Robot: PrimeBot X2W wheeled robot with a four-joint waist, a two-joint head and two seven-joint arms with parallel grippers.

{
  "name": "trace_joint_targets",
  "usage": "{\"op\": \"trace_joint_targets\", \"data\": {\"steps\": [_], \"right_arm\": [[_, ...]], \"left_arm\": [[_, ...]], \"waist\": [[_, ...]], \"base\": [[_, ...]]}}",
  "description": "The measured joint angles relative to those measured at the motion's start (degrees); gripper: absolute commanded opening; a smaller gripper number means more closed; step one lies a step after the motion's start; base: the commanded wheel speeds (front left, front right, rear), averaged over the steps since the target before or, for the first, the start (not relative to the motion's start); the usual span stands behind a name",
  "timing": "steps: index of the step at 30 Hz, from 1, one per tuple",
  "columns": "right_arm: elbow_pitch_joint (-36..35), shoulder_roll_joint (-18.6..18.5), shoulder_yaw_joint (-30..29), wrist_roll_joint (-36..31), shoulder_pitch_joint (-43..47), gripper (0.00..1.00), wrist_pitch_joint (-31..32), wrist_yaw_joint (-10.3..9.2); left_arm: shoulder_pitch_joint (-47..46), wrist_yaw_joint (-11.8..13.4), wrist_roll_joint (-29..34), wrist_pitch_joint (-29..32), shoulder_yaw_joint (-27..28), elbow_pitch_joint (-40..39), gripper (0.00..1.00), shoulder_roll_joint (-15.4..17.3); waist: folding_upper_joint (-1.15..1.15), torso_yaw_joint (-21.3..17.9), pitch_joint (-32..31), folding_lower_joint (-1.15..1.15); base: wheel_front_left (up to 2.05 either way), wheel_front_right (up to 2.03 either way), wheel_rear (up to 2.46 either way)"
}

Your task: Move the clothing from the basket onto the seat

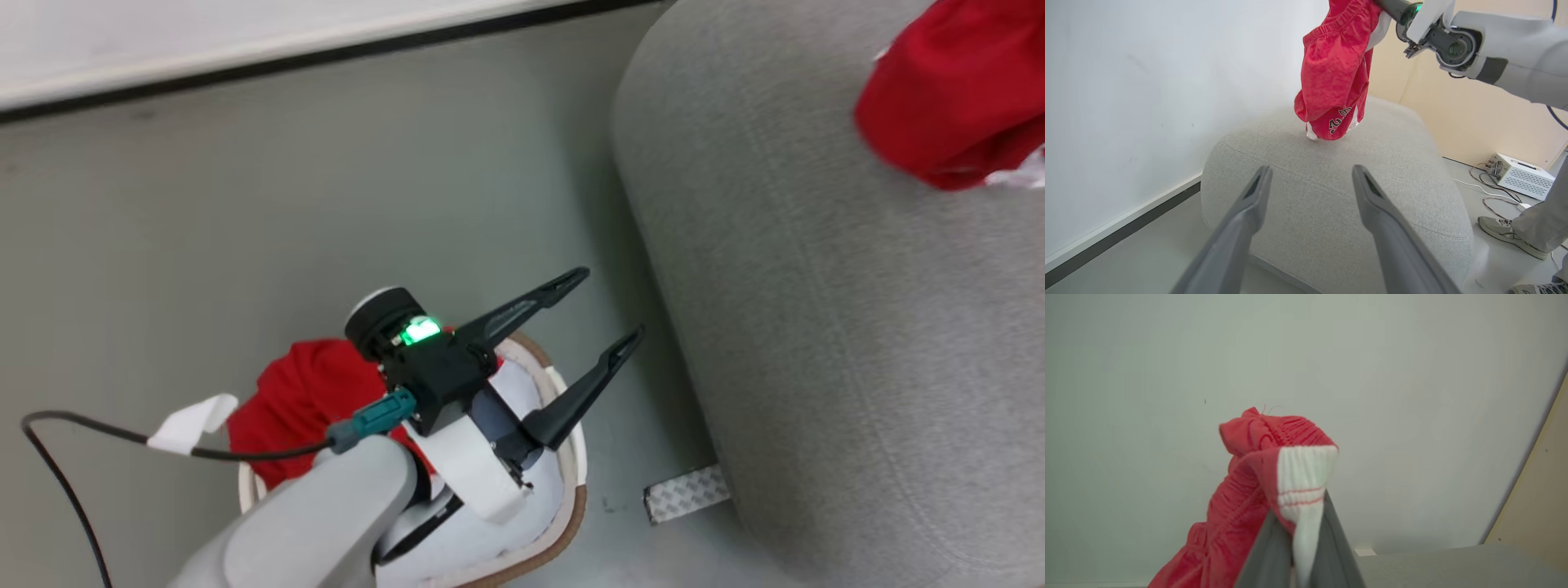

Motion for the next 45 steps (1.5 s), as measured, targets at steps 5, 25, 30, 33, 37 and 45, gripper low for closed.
{"op": "trace_joint_targets", "data": {"steps": [5, 25, 30, 33, 37, 45], "right_arm": [[5.9, -2.5, -4.8, -1.1, -5.0, 0.0, 0.8, 0.01], [29.9, -8.9, -4.2, -14.0, -11.7, 0.0, 16.6, 0.01], [31.1, -8.9, -2.9, -13.9, -11.6, 1.0, 16.7, 0.01], [31.7, -9.0, -2.0, -14.0, -10.9, 1.0, 16.5, 0.01], [32.2, -9.0, 1.2, -14.1, -9.2, 1.0, 16.8, 0.01], [28.1, -11.1, 10.1, -10.2, -6.2, 1.0, 16.2, 0.01]], "left_arm": [[-1.8, 0.0, 0.1, 0.3, -0.4, -1.9, 1.0, 1.1], [-4.8, 0.0, -0.3, 0.0, -0.5, -2.3, 1.0, 3.0], [-4.7, 0.0, -0.4, -0.4, -0.5, -1.0, 1.0, 2.6], [-3.9, 0.0, -0.6, -0.5, -0.7, 0.1, 1.0, 1.7], [-1.7, 0.4, -1.2, -0.8, 0.0, 2.6, 1.0, 0.0], [3.8, 1.6, -2.9, -0.9, 5.2, 4.8, 1.0, -2.7]], "waist": [[0.0, 2.3, 4.3, 0.0], [0.0, 8.0, 13.3, 0.0], [0.0, 8.0, 11.2, 0.0], [0.0, 7.9, 8.9, 0.0], [0.0, 7.9, 4.4, 0.0], [-0.01, 7.9, -6.8, -0.01]], "base": [[0.0, 0.0, 0.0], [0.0, 0.0, 0.0], [0.0, 0.0, 0.0], [0.0, 0.0, 0.0], [0.0, 0.0, 0.0], [0.0, 0.0, 0.0]]}}
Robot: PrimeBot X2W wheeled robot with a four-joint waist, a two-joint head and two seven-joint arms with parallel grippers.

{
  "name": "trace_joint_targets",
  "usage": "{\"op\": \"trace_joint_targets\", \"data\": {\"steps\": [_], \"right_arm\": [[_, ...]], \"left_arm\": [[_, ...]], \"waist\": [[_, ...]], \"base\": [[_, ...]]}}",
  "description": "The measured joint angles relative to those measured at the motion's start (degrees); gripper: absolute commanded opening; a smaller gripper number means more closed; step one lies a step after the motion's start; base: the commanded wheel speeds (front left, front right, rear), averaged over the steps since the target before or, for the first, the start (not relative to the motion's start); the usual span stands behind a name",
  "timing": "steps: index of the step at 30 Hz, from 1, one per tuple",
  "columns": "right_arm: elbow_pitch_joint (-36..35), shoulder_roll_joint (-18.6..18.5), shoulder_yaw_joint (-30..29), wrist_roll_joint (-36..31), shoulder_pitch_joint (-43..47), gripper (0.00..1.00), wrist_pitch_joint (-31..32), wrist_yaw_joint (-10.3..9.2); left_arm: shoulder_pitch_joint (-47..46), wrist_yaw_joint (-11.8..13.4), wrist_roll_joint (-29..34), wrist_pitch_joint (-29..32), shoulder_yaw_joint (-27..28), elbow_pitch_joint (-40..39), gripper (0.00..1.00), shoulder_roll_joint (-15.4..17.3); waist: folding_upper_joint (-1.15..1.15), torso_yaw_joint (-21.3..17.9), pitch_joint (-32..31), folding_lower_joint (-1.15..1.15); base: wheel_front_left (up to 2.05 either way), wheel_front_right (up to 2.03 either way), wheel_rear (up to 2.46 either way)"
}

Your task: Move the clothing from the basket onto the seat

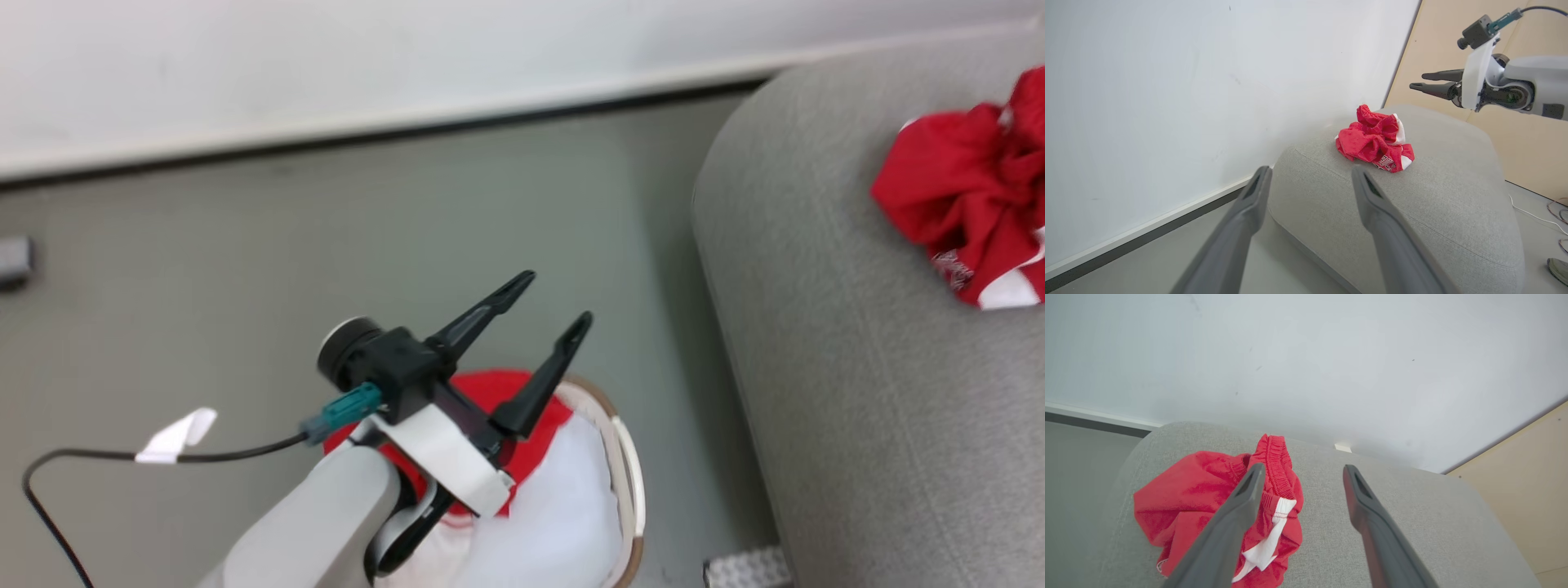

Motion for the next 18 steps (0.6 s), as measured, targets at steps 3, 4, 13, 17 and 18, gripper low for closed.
{"op": "trace_joint_targets", "data": {"steps": [3, 4, 13, 17, 18], "right_arm": [[-3.4, -0.2, 3.5, 3.4, 1.6, 1.0, -1.1, 0.0], [-4.7, -0.5, 4.6, 4.3, 2.2, 1.0, -1.2, 0.0], [-17.4, -2.9, 10.3, 15.3, 11.4, 1.0, -3.6, 0.0], [-23.8, -2.3, 9.7, 17.2, 16.9, 1.0, -4.7, 0.0], [-25.3, -1.7, 9.3, 17.6, 18.4, 1.0, -5.1, -0.01]], "left_arm": [[2.4, 0.5, -0.2, 0.0, 3.2, 0.5, 1.0, -0.7], [3.1, 0.8, -0.2, 0.0, 4.0, 0.6, 1.0, -1.0], [10.3, 2.4, -0.1, 0.0, 12.8, 2.2, 1.0, -2.3], [14.3, 3.4, 0.0, 0.0, 17.7, 2.3, 1.0, -2.4], [15.4, 3.5, 0.1, 0.0, 19.0, 2.4, 1.0, -2.4]], "waist": [[0.0, 0.2, -4.2, 0.0], [0.0, 0.3, -5.5, 0.0], [0.0, 2.4, -16.2, -0.01], [0.0, 3.8, -19.2, -0.02], [0.0, 4.2, -19.7, -0.02]], "base": [[0.0, 0.0, 0.0], [0.0, 0.0, 0.0], [0.0, 0.0, 0.0], [0.0, 0.0, 0.0], [0.0, 0.0, 0.0]]}}
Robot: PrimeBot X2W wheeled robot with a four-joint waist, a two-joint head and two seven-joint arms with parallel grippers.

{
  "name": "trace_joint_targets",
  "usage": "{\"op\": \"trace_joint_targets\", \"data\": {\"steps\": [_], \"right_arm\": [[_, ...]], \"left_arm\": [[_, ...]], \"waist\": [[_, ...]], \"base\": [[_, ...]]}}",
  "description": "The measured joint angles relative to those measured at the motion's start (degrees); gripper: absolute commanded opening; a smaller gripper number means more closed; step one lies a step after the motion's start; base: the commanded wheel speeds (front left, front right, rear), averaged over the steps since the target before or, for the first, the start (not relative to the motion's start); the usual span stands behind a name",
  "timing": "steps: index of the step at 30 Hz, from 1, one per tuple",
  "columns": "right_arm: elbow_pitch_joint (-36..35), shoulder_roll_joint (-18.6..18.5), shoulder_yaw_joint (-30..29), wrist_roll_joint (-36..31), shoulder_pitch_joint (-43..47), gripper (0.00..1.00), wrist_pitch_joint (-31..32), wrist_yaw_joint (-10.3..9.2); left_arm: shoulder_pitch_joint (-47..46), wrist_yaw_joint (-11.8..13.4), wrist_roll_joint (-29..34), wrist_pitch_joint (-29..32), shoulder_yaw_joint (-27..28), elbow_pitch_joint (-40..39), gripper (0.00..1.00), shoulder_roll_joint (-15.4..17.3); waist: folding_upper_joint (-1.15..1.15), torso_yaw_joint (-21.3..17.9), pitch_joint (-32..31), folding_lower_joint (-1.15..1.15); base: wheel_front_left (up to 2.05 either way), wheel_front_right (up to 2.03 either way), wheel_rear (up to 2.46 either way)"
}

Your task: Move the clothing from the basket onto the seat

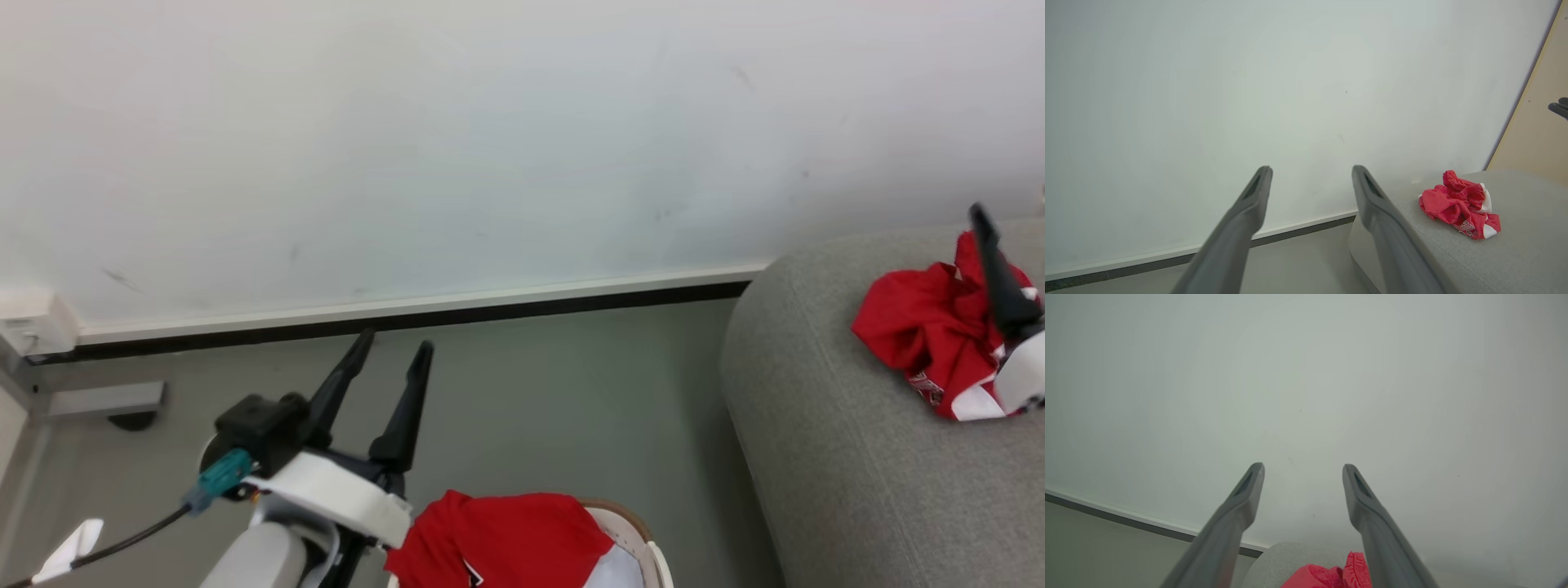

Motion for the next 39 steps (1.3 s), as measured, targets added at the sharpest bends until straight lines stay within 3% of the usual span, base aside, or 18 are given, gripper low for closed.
{"op": "trace_joint_targets", "data": {"steps": [10, 19, 30, 39], "right_arm": [[-12.6, 12.6, -6.9, -4.4, 21.1, 1.0, -6.2, 0.01], [-13.9, 23.1, -9.4, -10.7, 31.7, 1.0, -11.2, 0.01], [-15.0, 26.1, -9.7, -12.9, 33.3, 1.0, -11.3, 0.01], [-14.9, 26.4, -9.7, -13.2, 32.7, 1.0, -11.3, 0.01]], "left_arm": [[9.3, -0.5, 2.8, 0.0, 11.4, 1.9, 1.0, -1.6], [15.9, -2.6, 9.3, 0.0, 19.9, -0.3, 1.0, -5.8], [17.3, -4.6, 13.1, 0.0, 24.5, -0.4, 1.0, -10.3], [16.8, -5.1, 14.3, 0.0, 24.9, -0.1, 1.0, -11.2]], "waist": [[0.0, 3.2, -1.2, 0.01], [0.0, 3.0, -0.1, 0.01], [0.0, 2.7, 0.9, 0.02], [0.0, 2.9, 1.0, 0.02]], "base": [[0.0, 0.0, 0.0], [0.0, 0.0, 0.0], [0.0, 0.0, 0.0], [0.0, 0.0, 0.0]]}}
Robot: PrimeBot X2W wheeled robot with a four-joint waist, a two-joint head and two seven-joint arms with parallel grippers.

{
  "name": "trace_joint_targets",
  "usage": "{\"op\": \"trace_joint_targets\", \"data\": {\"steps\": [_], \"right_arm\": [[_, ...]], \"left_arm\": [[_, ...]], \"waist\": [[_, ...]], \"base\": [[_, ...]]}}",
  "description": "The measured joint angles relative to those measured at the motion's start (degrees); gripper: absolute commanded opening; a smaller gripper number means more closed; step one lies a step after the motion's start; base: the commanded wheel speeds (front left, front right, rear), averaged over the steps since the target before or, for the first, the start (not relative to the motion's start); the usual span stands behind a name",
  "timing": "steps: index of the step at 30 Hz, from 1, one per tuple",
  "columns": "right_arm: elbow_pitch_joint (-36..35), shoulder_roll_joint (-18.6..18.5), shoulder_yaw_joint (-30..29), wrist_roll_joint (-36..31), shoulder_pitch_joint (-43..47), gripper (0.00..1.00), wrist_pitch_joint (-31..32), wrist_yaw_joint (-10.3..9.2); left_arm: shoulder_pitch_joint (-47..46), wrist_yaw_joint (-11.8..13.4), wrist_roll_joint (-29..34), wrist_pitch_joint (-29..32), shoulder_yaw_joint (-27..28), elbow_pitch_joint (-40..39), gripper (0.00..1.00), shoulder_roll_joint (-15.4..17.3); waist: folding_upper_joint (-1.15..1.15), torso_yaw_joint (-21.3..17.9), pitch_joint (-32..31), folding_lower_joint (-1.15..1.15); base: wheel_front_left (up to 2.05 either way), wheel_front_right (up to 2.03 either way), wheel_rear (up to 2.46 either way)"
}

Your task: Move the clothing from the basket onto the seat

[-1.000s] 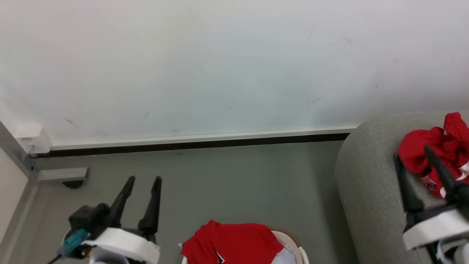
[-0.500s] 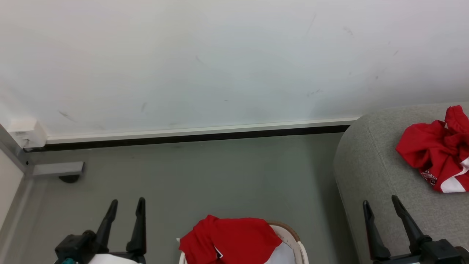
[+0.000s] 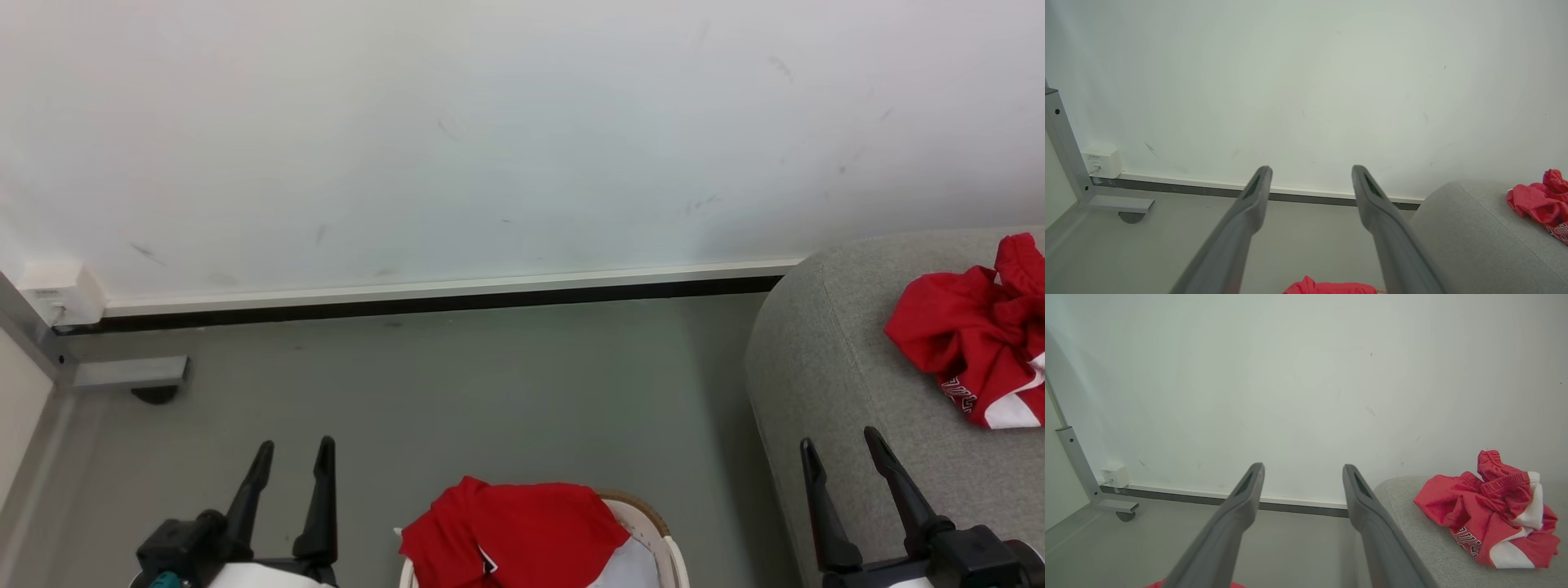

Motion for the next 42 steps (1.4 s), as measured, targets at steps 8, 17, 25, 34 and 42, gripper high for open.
{"op": "trace_joint_targets", "data": {"steps": [8, 17, 25, 34, 42], "right_arm": [[0.1, 0.1, 0.1, 0.0, -0.2, 1.0, 0.0, 0.0], [0.2, 0.1, 0.4, -0.1, -0.4, 1.0, 0.0, 0.0], [0.5, 0.2, 0.5, 0.3, -0.8, 1.0, -0.1, 0.0], [0.4, 0.2, -1.5, 0.2, -1.9, 1.0, -0.1, 0.0], [-0.5, 0.2, -2.9, -0.1, -3.3, 1.0, -0.2, 0.0]], "left_arm": [[0.0, 0.0, 0.0, 0.0, -0.6, 0.0, 1.0, 0.0], [-0.3, 0.0, -0.1, 0.0, -1.4, 0.2, 1.0, 0.2], [-0.9, 0.0, -0.2, 0.0, -2.0, 0.9, 1.0, 0.5], [-2.4, 0.0, -1.4, 0.0, -6.6, 4.0, 1.0, 1.0], [-7.7, 0.0, -2.9, 0.0, -12.0, 16.2, 1.0, 2.6]], "waist": [[0.0, -0.2, 0.1, 0.0], [0.0, -0.5, 0.2, 0.0], [0.0, -0.8, 0.4, 0.0], [0.0, -2.4, 1.5, 0.0], [0.0, -5.8, 4.6, 0.01]], "base": [[0.0, 0.0, 0.0], [0.0, 0.0, 0.0], [0.0, 0.0, 0.0], [0.0, 0.0, 0.0], [0.0, 0.0, 0.0]]}}
